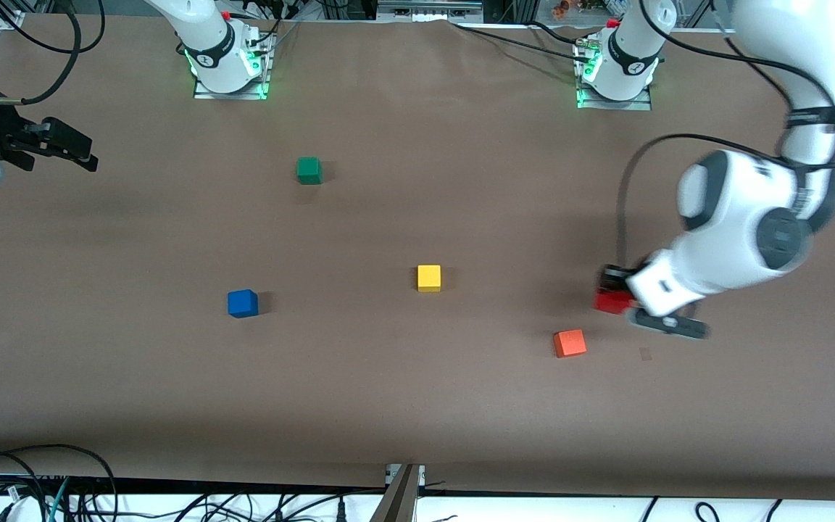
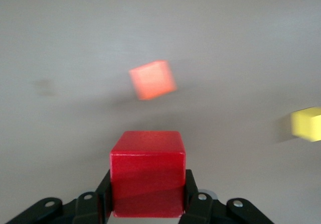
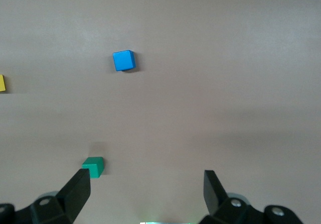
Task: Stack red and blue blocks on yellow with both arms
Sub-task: 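Carry the red cube with the left gripper over the yellow cube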
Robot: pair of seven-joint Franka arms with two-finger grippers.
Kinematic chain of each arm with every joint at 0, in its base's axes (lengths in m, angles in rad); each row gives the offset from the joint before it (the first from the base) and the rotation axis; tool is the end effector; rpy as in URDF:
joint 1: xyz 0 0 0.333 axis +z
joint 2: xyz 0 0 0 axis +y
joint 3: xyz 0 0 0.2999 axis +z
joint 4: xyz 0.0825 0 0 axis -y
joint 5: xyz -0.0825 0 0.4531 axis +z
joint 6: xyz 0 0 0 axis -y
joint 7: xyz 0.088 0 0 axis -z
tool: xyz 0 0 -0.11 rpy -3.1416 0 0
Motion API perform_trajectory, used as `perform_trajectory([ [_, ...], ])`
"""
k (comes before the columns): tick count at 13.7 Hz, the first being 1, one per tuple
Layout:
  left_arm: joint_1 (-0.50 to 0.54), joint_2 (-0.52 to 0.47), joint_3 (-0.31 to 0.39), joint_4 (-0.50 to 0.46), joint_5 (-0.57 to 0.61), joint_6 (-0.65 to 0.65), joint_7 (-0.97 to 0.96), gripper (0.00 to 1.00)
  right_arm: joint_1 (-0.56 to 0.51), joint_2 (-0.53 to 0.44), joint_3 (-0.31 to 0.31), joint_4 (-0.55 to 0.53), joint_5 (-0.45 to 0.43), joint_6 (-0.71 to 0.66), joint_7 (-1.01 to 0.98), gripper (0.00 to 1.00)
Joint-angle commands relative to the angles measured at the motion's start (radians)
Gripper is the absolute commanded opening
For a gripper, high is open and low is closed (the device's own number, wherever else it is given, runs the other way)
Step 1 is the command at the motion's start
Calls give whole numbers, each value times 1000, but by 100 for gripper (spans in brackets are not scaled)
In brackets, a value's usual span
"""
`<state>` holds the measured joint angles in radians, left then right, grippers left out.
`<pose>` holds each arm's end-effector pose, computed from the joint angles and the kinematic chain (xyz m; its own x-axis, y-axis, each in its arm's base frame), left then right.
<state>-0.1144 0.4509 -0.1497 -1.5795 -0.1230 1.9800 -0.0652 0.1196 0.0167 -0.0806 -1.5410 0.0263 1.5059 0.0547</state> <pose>0.7056 -0.1882 0.3298 0.9883 -0.1387 -0.0630 -0.1262 -0.9772 0.1707 0.6210 0.0276 0.6056 0.9985 -0.0141 -0.0530 -0.0153 -0.9996 -0.0221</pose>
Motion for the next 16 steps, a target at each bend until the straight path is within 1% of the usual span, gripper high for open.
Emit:
perform_trajectory([
  [1, -138, 52, -1, 110, 14, -21, -206, 0, -3, 8, 1, 24, -2, -6, -13, 100],
  [2, -196, 81, 1, 143, 46, -23, -270, 0, -3, 8, 1, 24, -2, 0, -13, 100],
  [4, -278, 144, 4, 191, 85, -18, -378, 0, -3, 9, 1, 24, -2, 7, -21, 100],
  [7, -379, 245, 10, 292, 140, -15, -421, 0, -6, 9, 1, 24, 0, 8, -26, 100],
  [9, -418, 302, 15, 354, 148, -13, -458, 0, -8, 15, -1, 24, 3, 8, -27, 100],
  [12, -453, 339, 19, 358, 184, 16, -524, 0, -6, 25, -1, 24, 1, 7, -27, 100],
  [14, -476, 354, 28, 358, 189, 40, -554, 0, -6, 49, -1, 24, -2, 7, -27, 100],
  [16, -498, 368, 53, 365, 187, 51, -564, 0, -9, 103, -2, 22, -11, 7, -27, 100],
])
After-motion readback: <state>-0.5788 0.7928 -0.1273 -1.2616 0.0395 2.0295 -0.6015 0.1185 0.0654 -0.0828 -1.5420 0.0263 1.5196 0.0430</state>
